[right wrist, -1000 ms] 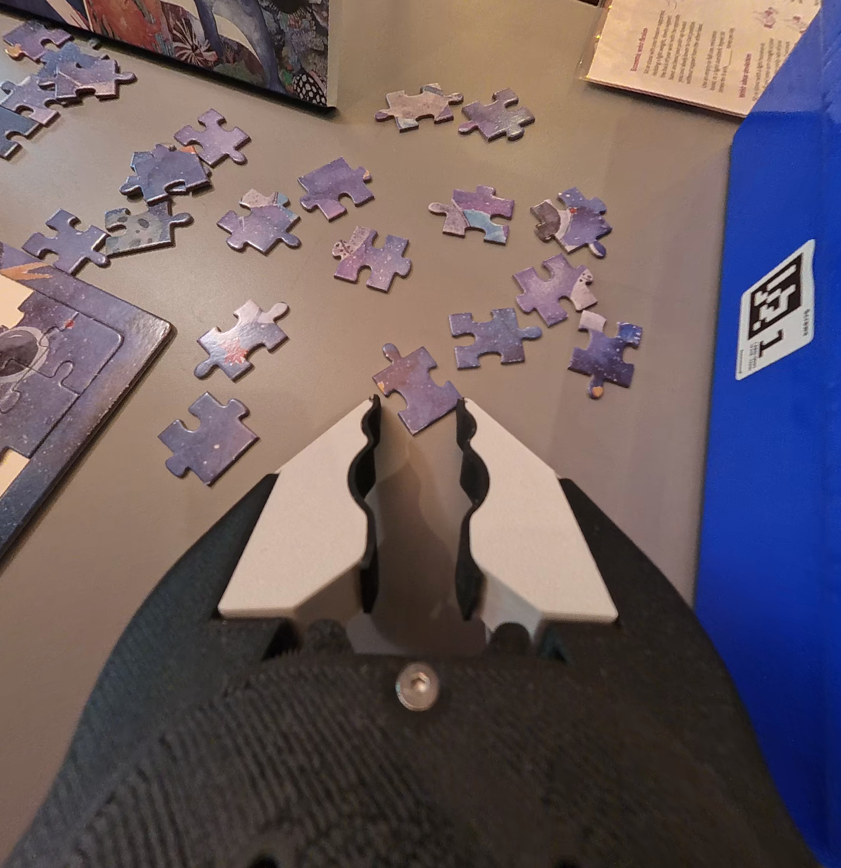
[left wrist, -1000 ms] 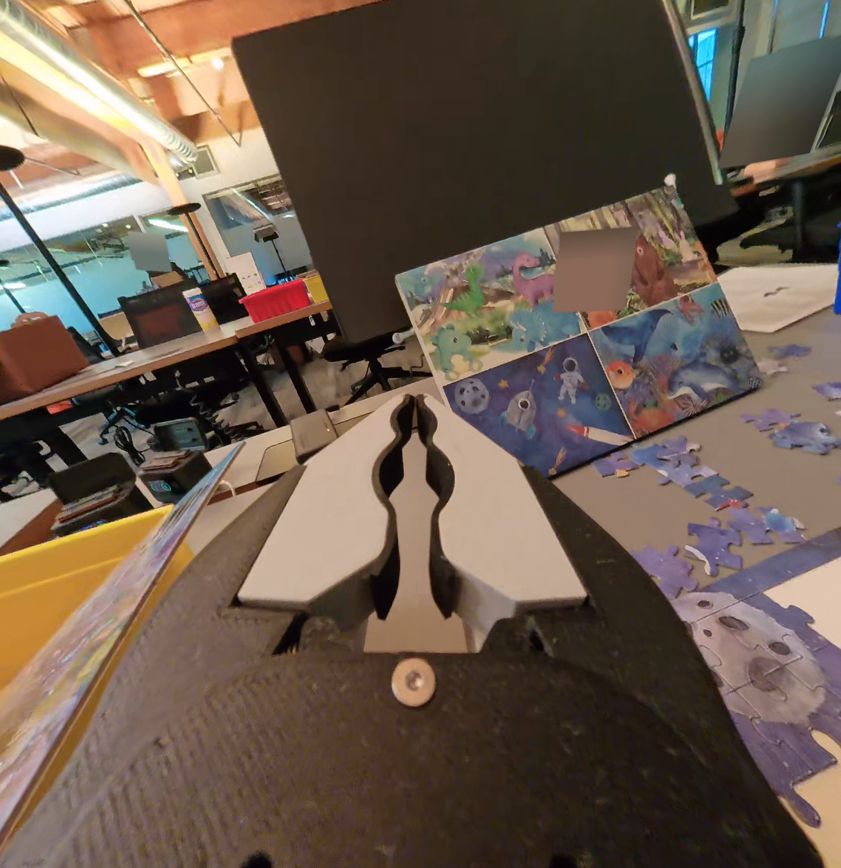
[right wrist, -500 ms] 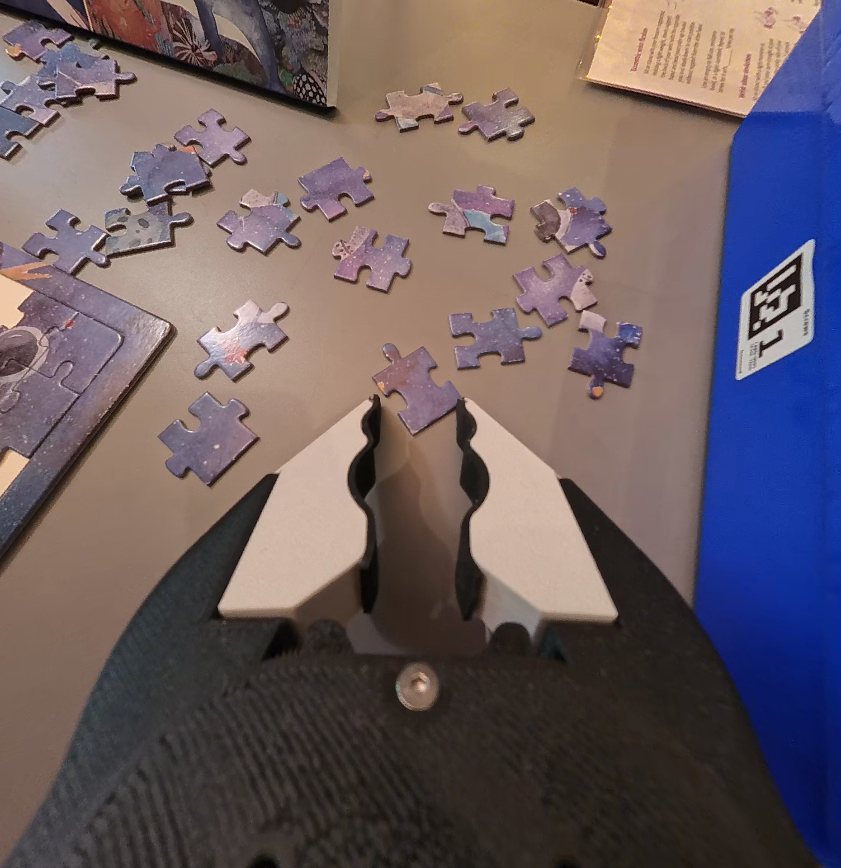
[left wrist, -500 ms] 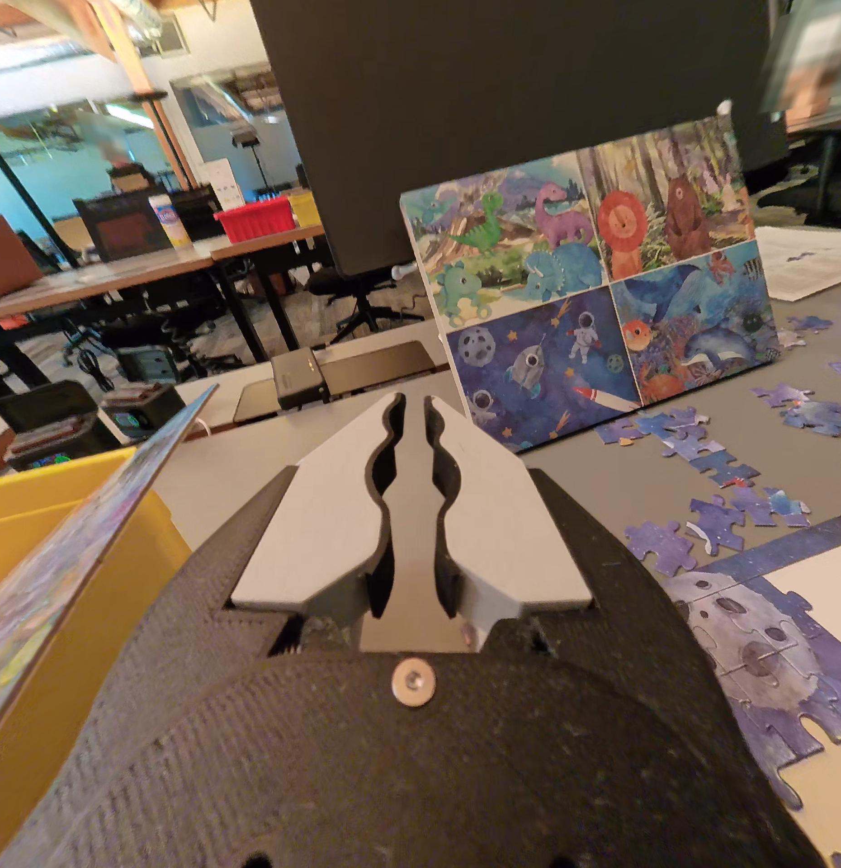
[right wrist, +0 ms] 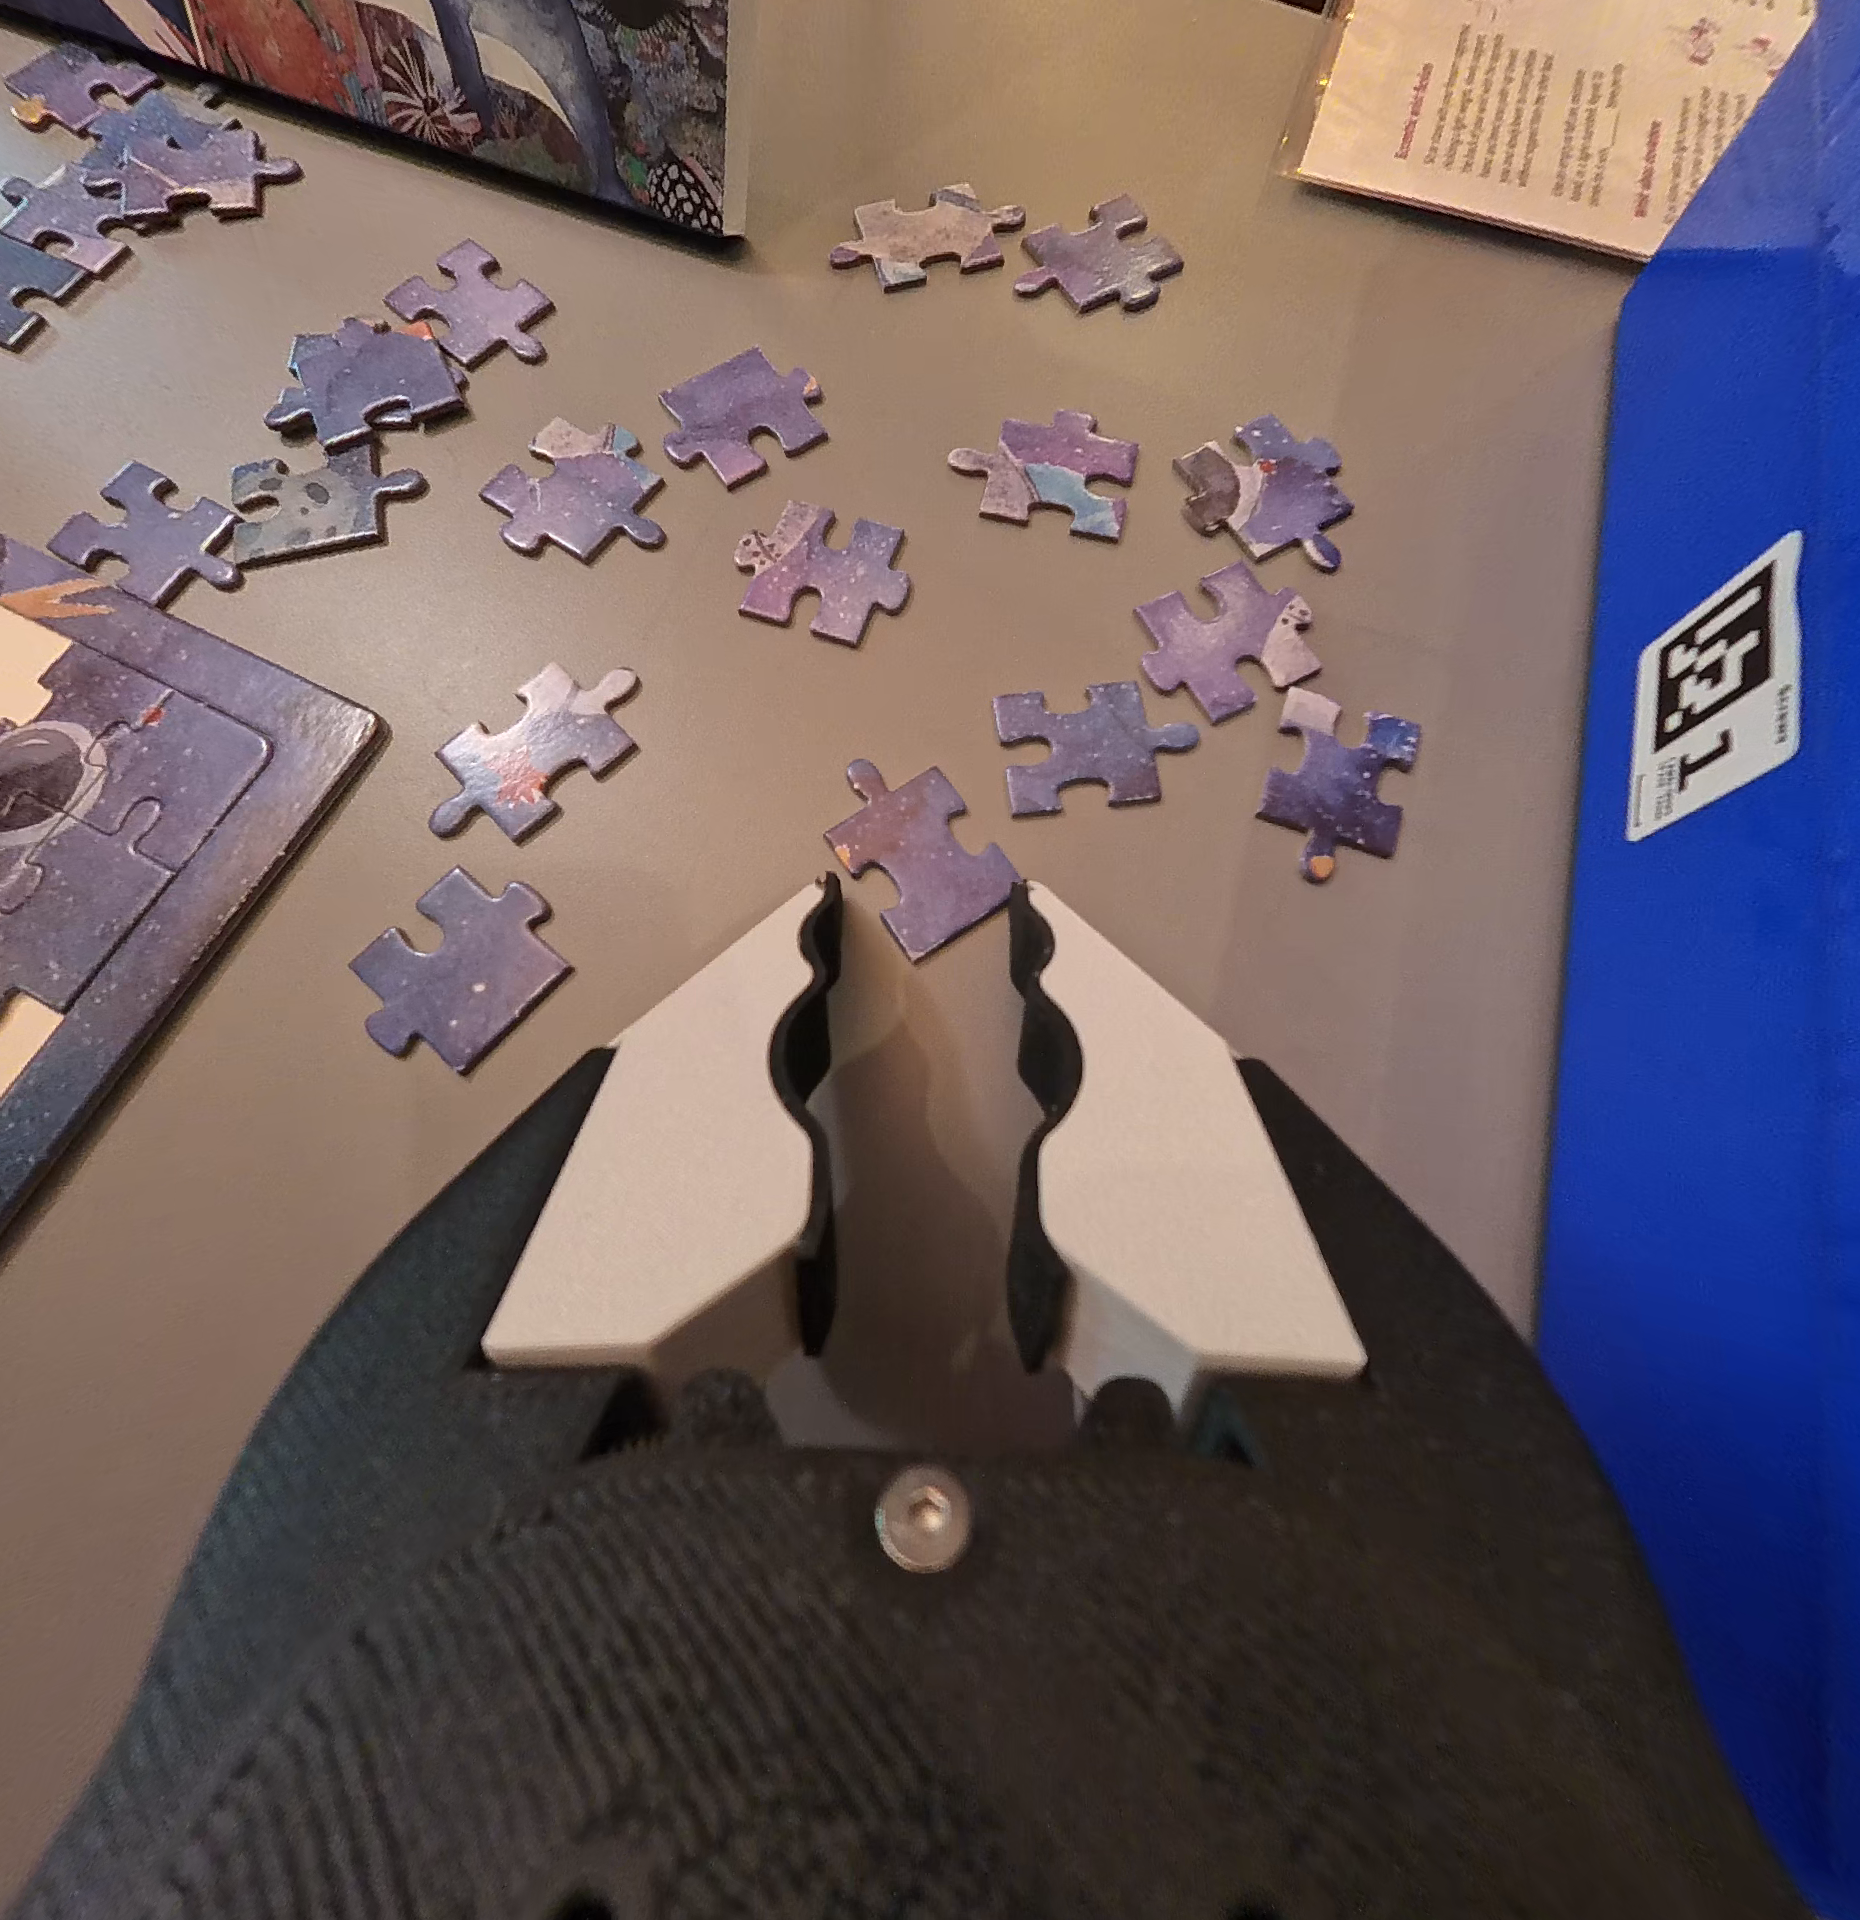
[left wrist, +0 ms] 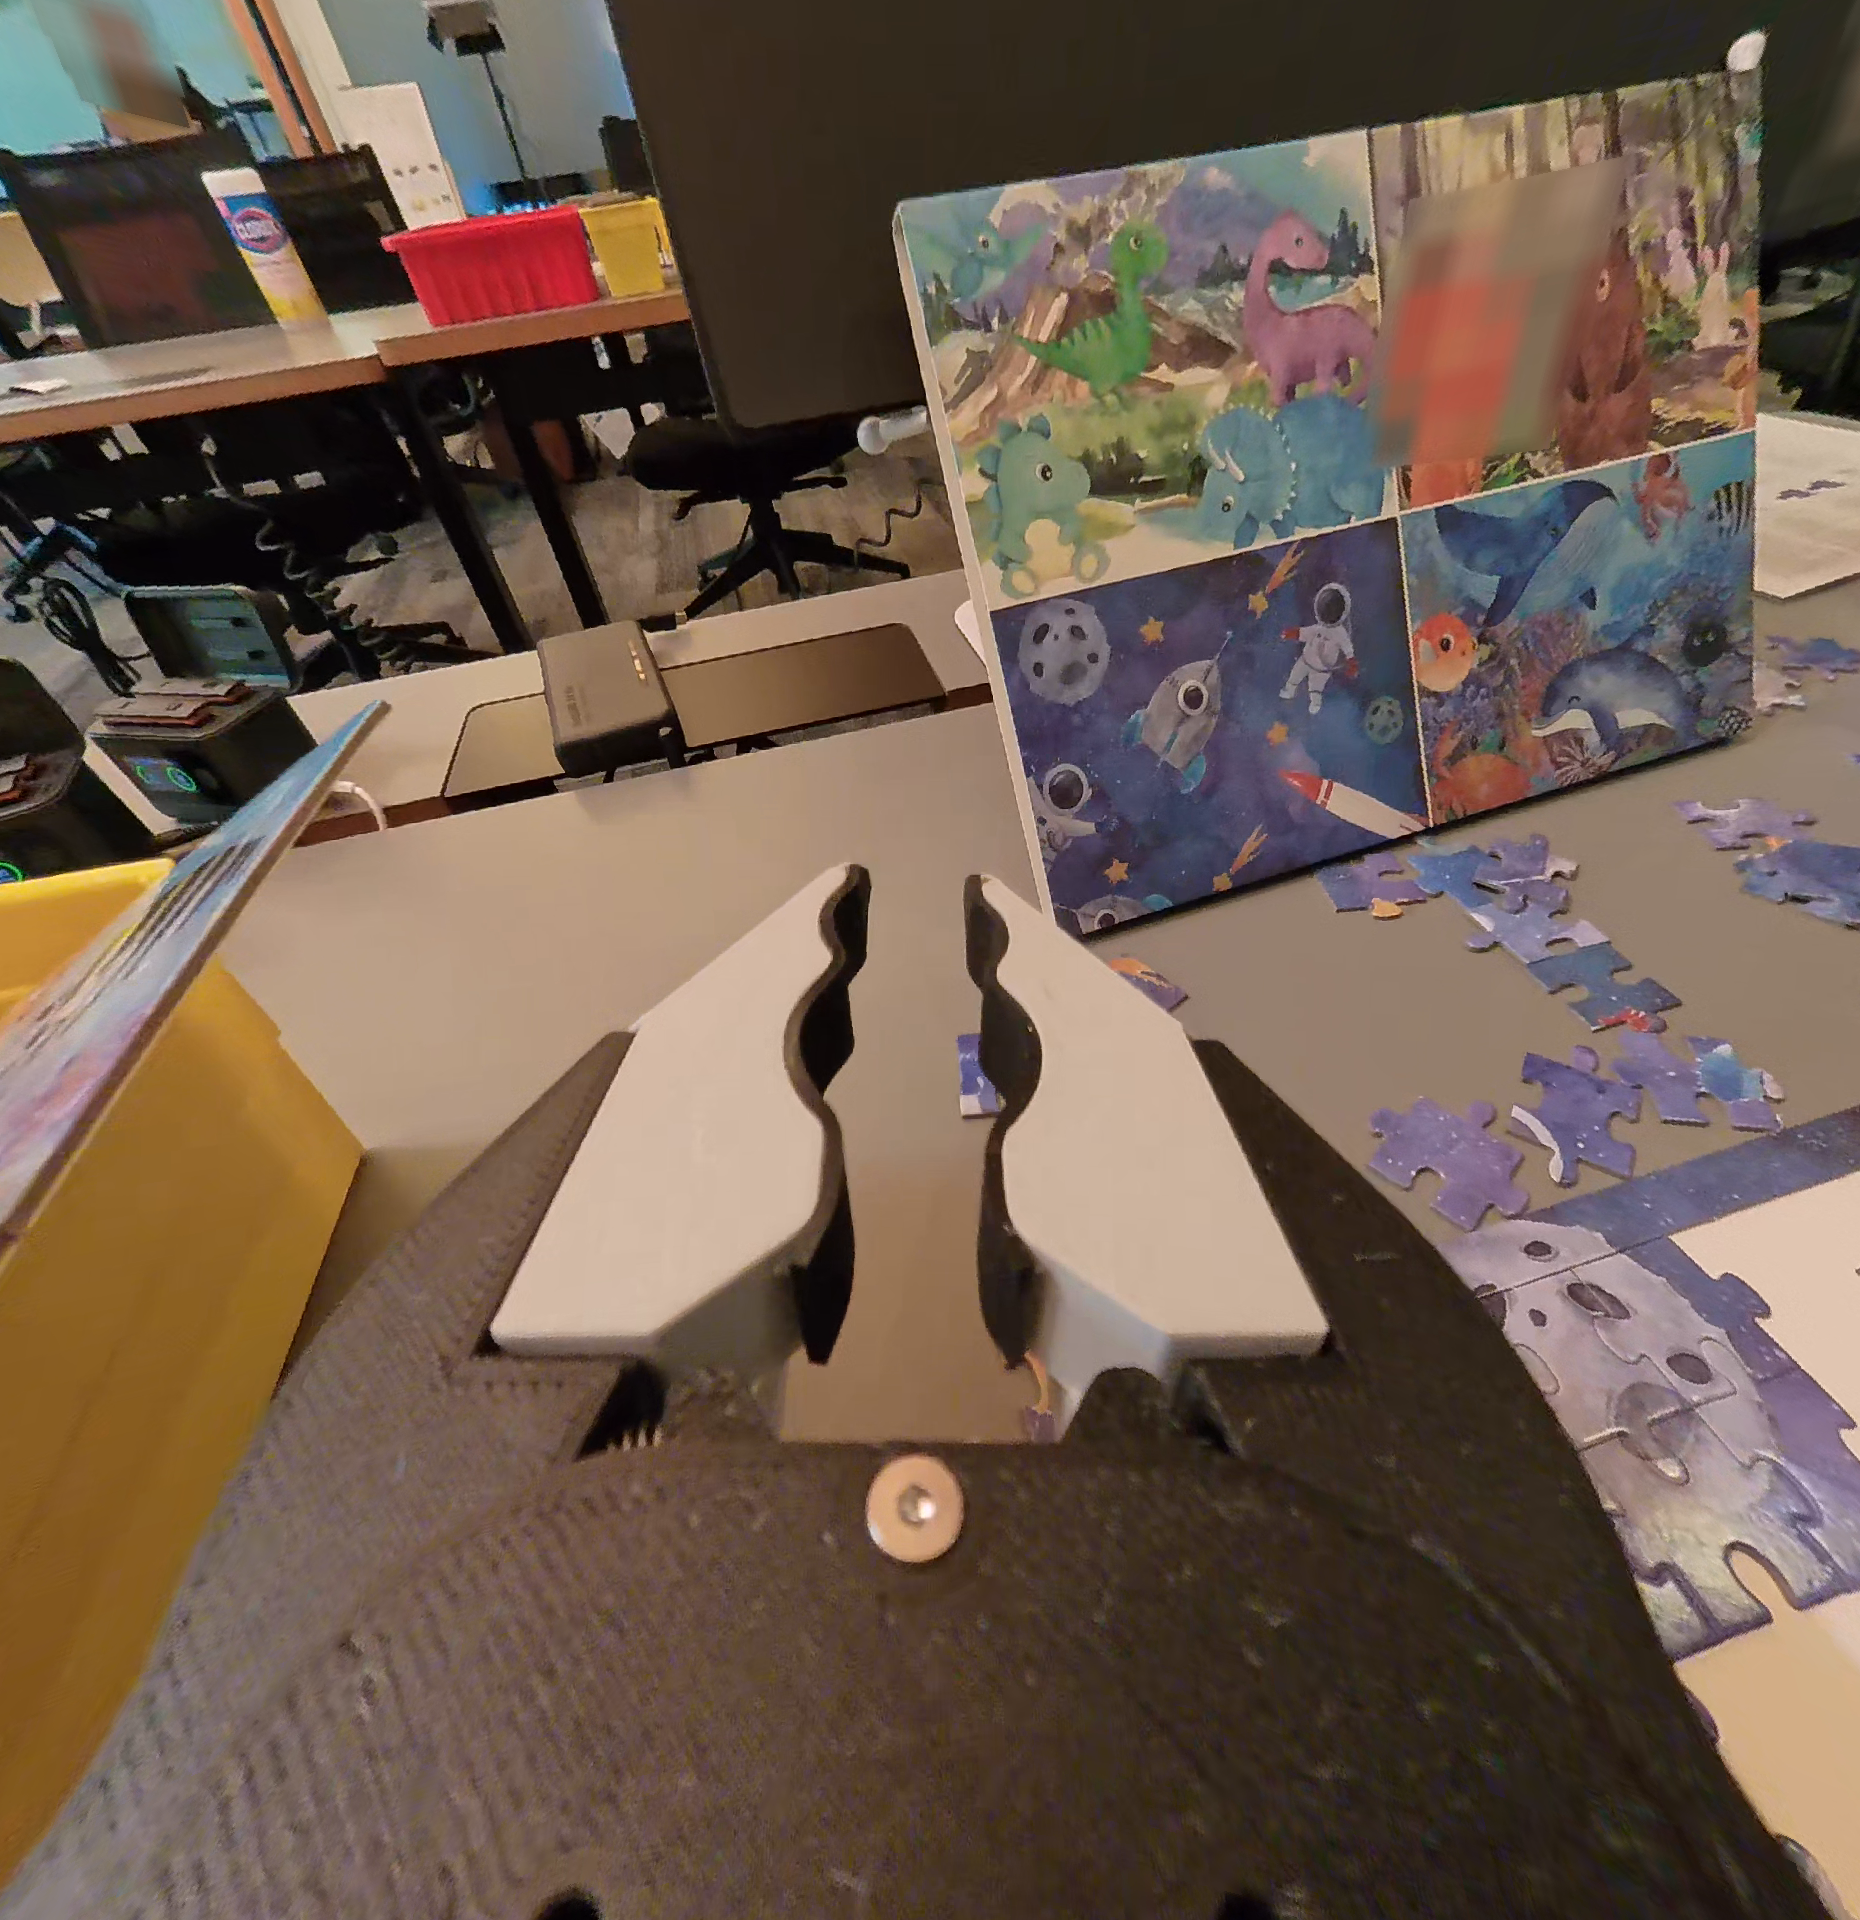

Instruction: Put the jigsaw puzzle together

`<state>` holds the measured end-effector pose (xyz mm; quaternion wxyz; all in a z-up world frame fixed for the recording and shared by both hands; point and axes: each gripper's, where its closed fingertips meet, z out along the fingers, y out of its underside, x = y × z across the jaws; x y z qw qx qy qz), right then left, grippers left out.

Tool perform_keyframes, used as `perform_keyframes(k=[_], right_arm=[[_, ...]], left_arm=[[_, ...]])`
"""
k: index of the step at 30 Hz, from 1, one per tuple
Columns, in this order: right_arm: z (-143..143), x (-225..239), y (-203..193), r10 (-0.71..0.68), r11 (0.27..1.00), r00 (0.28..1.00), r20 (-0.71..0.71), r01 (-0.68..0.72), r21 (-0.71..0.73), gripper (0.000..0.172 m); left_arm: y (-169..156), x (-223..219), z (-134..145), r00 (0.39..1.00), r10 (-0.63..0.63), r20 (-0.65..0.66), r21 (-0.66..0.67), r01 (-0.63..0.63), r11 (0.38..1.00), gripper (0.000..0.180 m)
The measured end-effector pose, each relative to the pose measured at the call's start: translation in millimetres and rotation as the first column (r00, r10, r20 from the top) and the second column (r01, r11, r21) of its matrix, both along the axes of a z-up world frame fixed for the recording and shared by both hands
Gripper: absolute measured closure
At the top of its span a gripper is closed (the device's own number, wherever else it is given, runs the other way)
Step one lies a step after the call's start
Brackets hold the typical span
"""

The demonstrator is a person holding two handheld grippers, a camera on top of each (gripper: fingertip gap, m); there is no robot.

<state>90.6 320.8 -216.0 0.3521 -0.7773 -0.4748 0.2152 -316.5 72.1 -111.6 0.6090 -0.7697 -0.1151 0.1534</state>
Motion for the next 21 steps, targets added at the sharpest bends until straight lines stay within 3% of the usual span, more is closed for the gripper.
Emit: perform_keyframes(k=[10, 21], right_arm=[[0, 0, 0, 0.0, 1.0, 1.0, 0.0, 0.0, 0.001, 0.141], [0, 0, 0, 0.0, 1.0, 1.0, 0.001, 0.0, 0.002, 0.141]], left_arm=[[9, 1, -40, 0.985, -0.011, 0.17, -0.137, 0.035, 0.99, 0.146], [9, -2, -48, 0.983, 0.012, 0.183, -0.168, 0.019, 0.986, 0.146]])
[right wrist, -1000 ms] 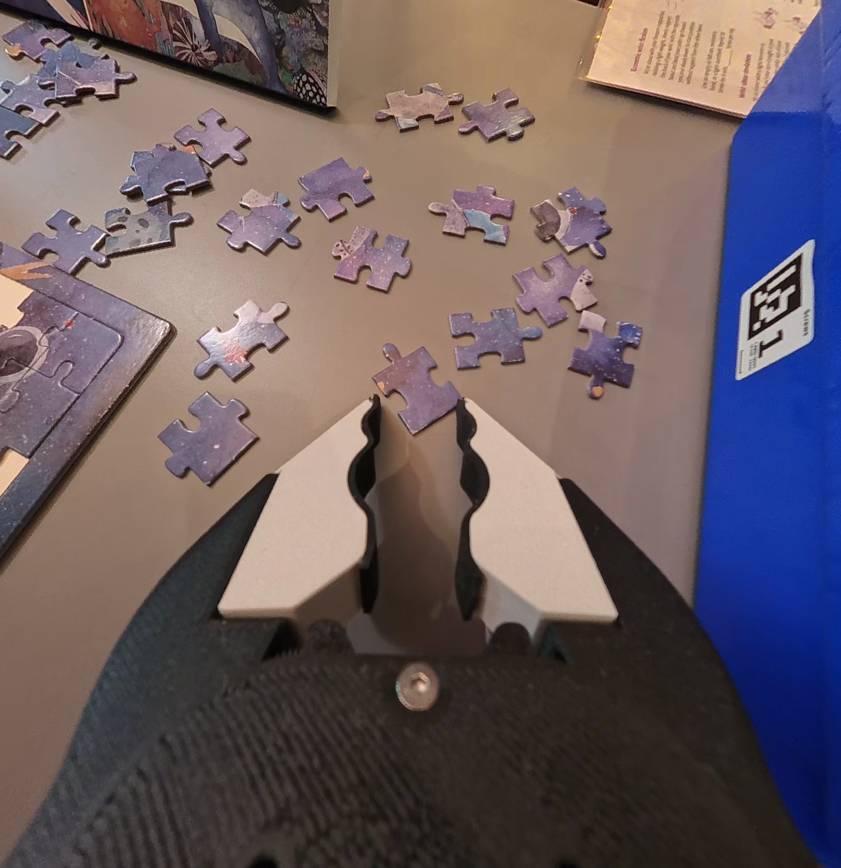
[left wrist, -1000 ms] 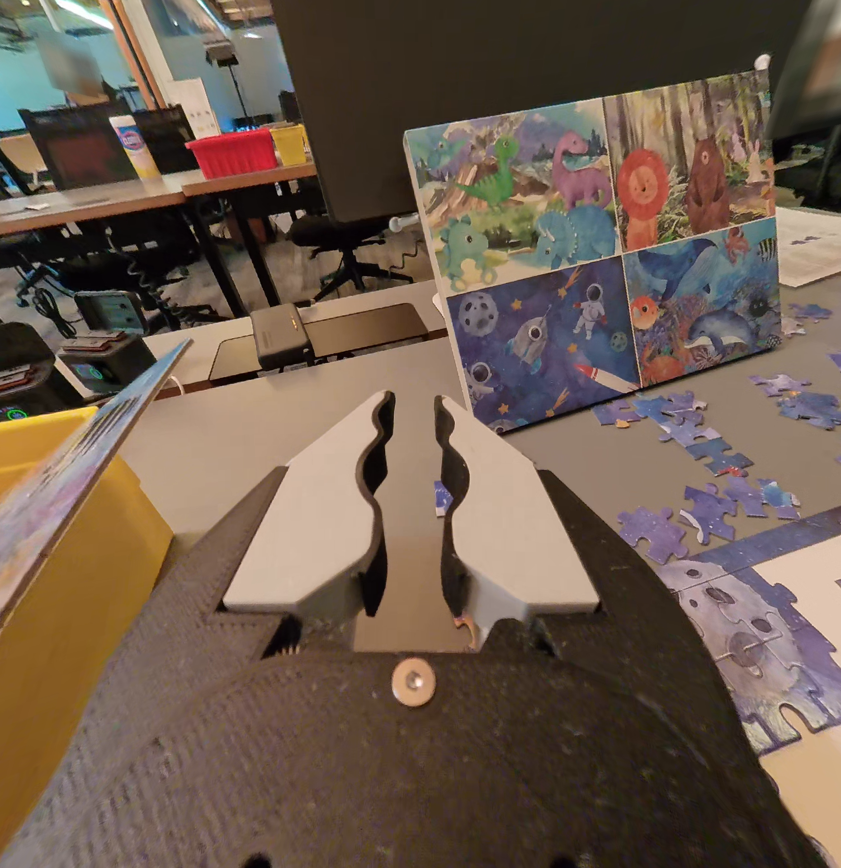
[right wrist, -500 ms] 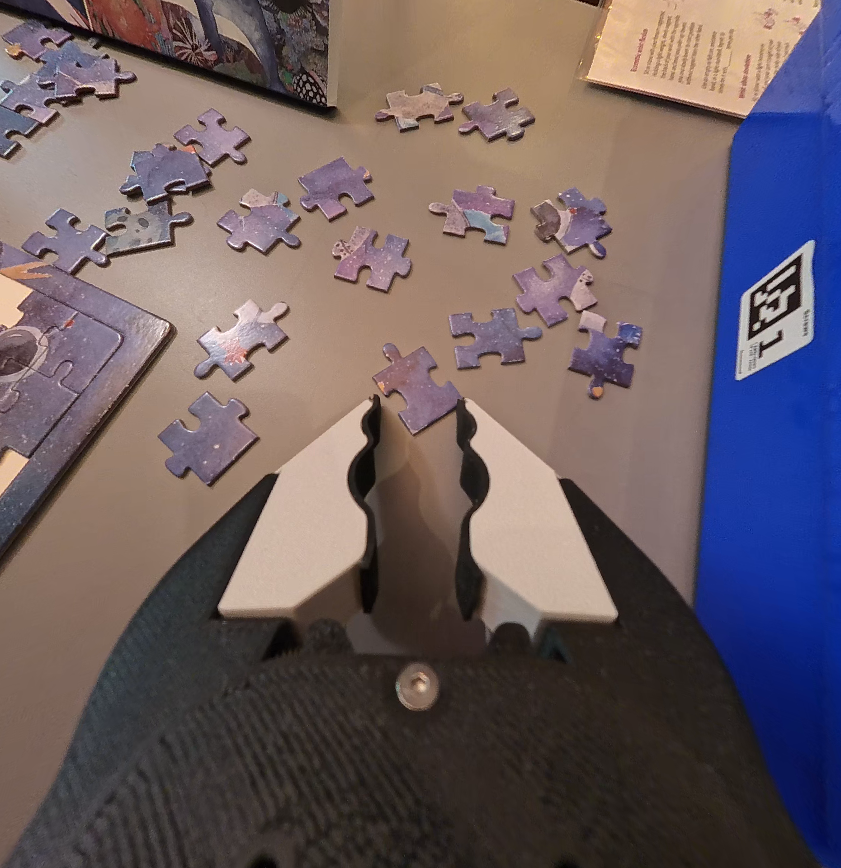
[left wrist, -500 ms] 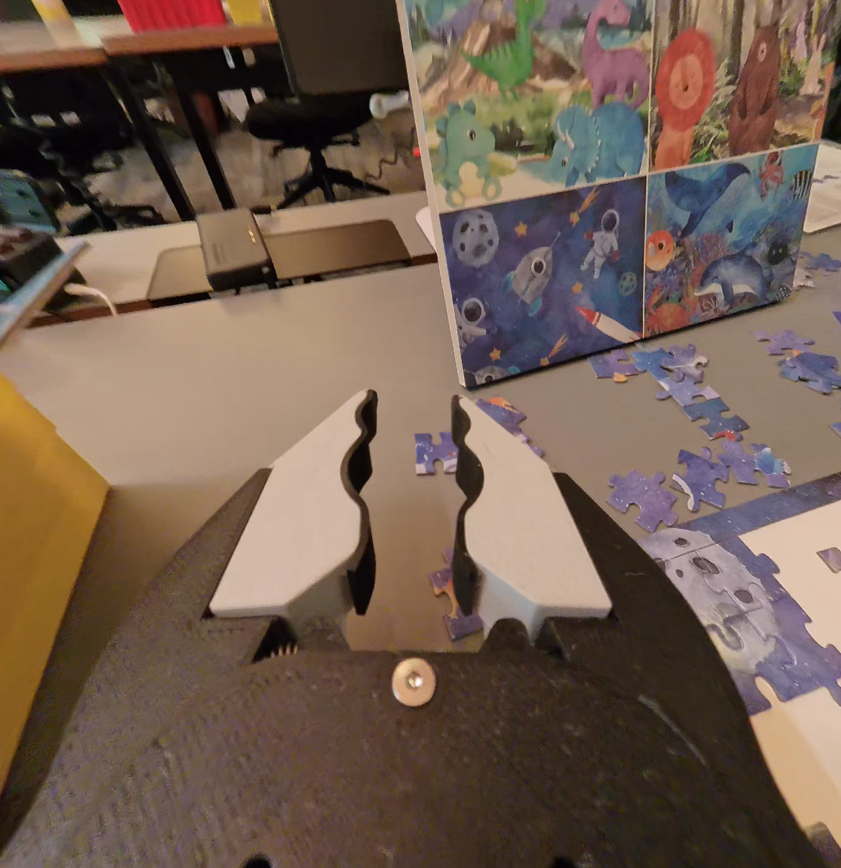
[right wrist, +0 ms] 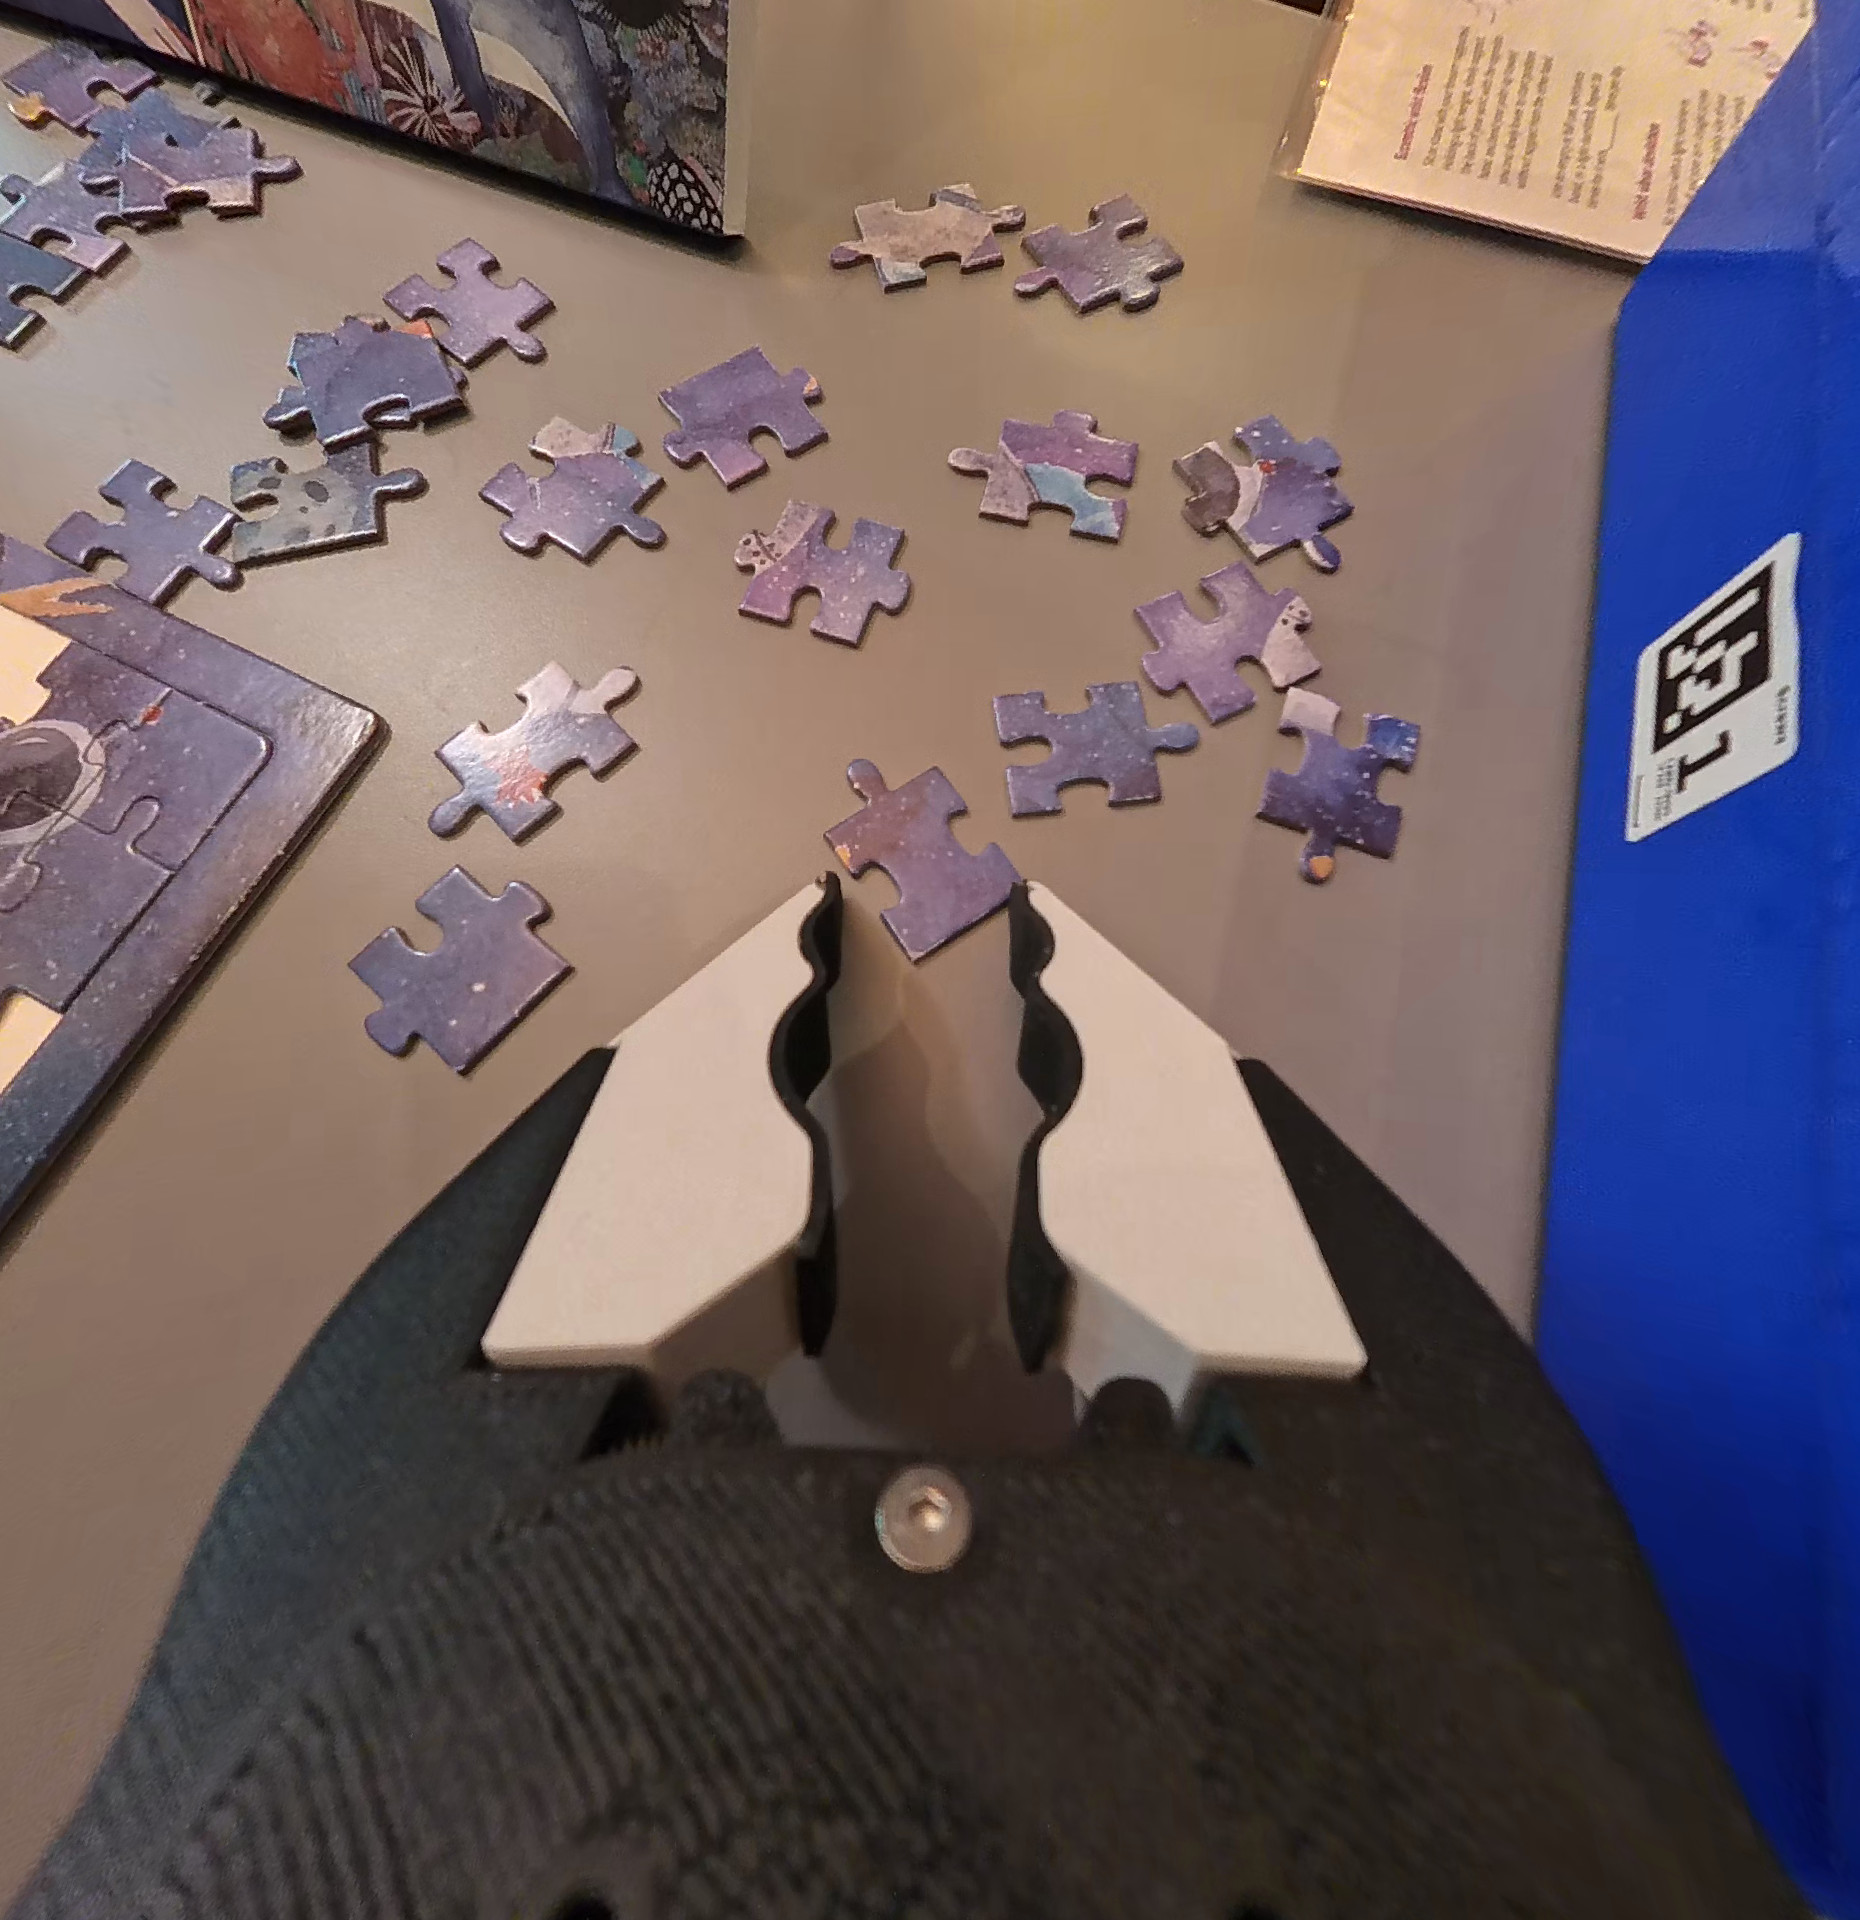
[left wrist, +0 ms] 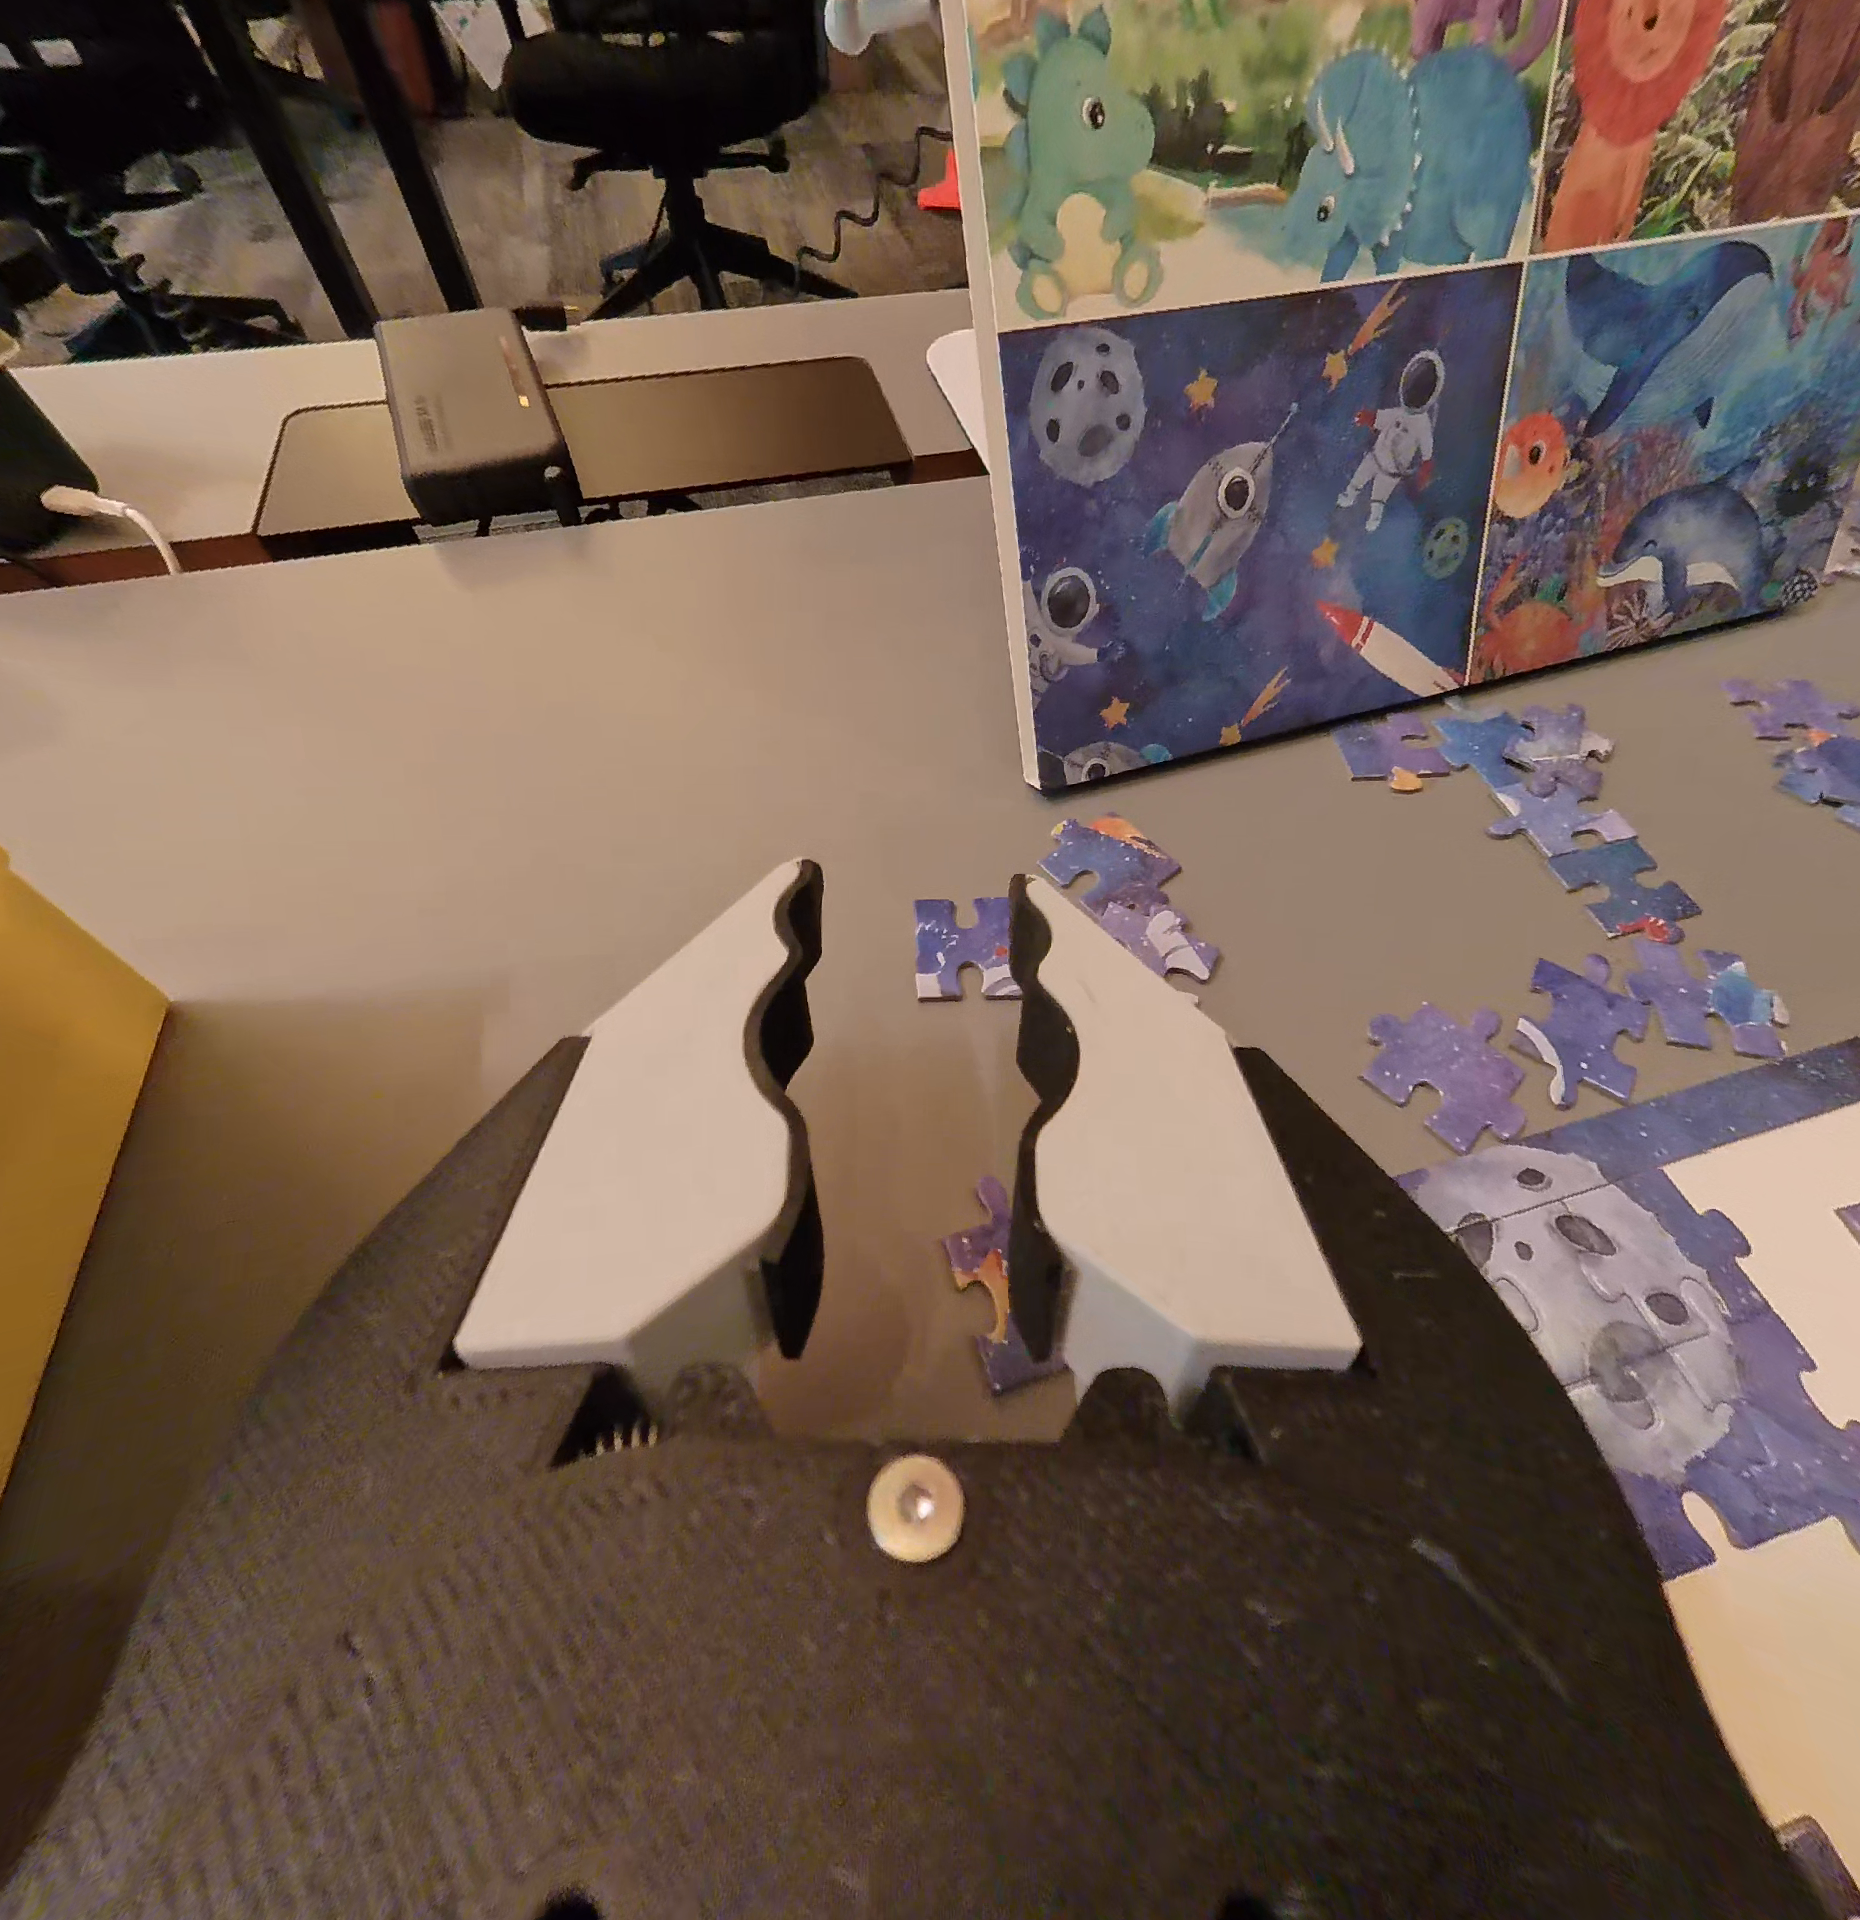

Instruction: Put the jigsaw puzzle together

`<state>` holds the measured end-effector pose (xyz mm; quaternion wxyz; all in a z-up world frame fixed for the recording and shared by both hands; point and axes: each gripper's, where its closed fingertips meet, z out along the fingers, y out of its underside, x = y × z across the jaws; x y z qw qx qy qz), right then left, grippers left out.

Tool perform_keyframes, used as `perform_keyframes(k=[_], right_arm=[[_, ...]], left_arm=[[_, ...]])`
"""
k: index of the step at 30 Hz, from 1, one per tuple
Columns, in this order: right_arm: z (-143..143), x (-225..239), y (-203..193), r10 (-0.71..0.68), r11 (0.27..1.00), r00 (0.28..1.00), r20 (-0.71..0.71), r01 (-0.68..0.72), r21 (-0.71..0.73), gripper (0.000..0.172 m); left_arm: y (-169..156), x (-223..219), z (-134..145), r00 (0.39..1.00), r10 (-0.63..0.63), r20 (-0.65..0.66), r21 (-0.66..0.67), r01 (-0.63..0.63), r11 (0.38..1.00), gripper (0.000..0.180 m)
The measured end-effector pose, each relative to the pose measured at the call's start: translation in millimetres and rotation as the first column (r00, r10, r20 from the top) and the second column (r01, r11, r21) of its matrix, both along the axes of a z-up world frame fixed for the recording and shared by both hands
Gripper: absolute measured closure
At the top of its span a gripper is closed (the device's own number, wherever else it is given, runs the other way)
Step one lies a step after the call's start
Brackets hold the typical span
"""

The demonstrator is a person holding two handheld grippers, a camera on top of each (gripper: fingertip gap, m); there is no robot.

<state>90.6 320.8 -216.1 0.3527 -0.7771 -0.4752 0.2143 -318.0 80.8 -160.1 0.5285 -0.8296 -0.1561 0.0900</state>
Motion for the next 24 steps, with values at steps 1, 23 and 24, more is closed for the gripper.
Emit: perform_keyframes(k=[1, 23, 24], right_arm=[[0.0, 0.0, 0.0, 0.0, 1.0, 1.0, 0.0, 0.0, 0.0, 0.141], [0.0, -0.1, 0.0, 0.0, 1.0, 1.0, 0.0, 0.0, 0.0, 0.141], [0.0, -0.1, 0.0, 0.0, 1.0, 1.0, 0.0, 0.0, 0.0, 0.141]], left_arm=[[-0.1, -0.1, 0.0, 1.0, 0.0, 0.0, 0.0, 0.0, 1.0, 0.146], [-1.0, -0.9, -5.4, 1.0, 0.0, -0.007, -0.031, 0.0, 1.0, 0.145], [-1.0, -1.0, -5.8, 1.0, 0.0, -0.006, -0.033, -0.001, 0.999, 0.145]])
